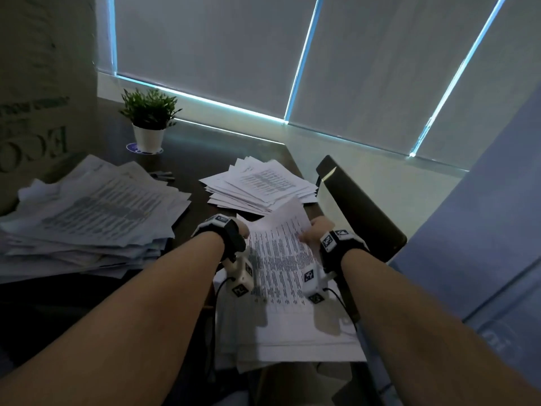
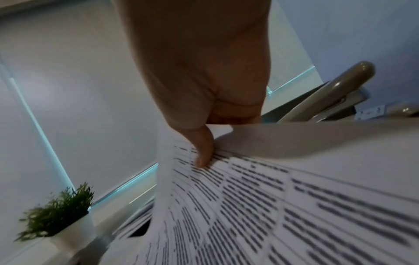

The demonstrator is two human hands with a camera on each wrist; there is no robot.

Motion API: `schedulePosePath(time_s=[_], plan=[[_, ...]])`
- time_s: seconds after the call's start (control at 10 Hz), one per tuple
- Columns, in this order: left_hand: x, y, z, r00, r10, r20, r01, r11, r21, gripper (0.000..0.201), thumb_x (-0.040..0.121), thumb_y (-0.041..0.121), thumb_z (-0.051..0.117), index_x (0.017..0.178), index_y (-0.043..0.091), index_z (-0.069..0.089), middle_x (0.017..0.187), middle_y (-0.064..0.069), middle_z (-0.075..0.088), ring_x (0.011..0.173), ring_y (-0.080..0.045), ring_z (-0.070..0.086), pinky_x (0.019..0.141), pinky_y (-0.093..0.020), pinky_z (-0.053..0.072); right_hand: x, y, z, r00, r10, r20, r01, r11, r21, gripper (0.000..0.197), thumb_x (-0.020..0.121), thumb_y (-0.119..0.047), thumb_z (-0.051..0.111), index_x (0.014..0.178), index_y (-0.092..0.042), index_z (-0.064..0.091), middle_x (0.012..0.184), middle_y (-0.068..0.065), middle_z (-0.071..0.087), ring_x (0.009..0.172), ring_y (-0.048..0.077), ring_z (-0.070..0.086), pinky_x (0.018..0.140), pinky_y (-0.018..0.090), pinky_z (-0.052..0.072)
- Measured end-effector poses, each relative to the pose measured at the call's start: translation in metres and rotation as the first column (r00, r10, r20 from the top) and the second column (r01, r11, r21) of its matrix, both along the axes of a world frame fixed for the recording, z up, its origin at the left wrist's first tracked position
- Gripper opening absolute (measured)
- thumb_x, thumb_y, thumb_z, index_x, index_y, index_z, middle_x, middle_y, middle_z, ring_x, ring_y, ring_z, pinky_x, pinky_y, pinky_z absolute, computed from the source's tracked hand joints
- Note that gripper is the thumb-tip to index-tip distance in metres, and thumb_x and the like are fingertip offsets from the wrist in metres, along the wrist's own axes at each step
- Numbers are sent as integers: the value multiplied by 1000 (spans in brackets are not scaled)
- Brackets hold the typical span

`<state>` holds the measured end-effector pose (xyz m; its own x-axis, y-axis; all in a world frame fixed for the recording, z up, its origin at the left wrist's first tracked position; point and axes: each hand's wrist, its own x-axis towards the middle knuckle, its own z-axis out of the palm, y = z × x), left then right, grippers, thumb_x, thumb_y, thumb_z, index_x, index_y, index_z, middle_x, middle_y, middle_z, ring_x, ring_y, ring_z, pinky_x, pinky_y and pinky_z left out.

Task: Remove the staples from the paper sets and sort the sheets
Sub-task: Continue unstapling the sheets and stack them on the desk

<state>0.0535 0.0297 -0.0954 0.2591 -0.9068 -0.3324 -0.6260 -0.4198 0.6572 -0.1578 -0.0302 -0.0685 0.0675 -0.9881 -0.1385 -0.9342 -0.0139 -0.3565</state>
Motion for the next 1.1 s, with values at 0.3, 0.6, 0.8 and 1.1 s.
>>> schedulePosePath(time_s=[0.3, 0.6, 0.8, 1.1], plan=[[22, -1, -7, 858, 105, -503, -158, 985, -63, 26, 86, 20, 66, 99, -1, 57, 78, -15, 54, 62, -29, 49, 53, -26, 45, -6, -40, 17, 769, -80, 634, 121, 992, -22, 43, 96, -37, 57, 123, -4, 63, 123, 16, 66, 112, 34, 64, 98, 47, 52], [36, -38, -2, 685, 133, -717, -531, 765, -365, 31, 89, -2, 60, 120, -5, 59, 116, -16, 62, 94, -27, 61, 83, -30, 50, 0, -39, 8, 637, -143, 758, -147, 942, 301, 44, 87, -29, 72, 126, -13, 60, 113, 2, 67, 96, 21, 64, 76, 35, 57], [22, -57, -13, 737, 222, -639, -502, 812, -296, 32, 101, 29, 42, 103, -1, 54, 86, -27, 59, 68, -35, 58, 66, -39, 49, 2, -67, -29, 345, -295, 891, 78, 955, 286, 26, 100, 0, 49, 125, 5, 53, 75, 11, 59, 43, 11, 56, 34, 17, 38], [17, -67, -36, 979, -73, 193, 83, 996, -44, 62, 75, 37, 77, 128, 18, 52, 132, -10, 47, 118, -26, 51, 99, -34, 44, 47, -104, -41, 87, -415, 906, 56, 910, 411, 7, 100, -6, 53, 99, -4, 59, 85, 11, 58, 57, 12, 46, 35, 15, 37]])
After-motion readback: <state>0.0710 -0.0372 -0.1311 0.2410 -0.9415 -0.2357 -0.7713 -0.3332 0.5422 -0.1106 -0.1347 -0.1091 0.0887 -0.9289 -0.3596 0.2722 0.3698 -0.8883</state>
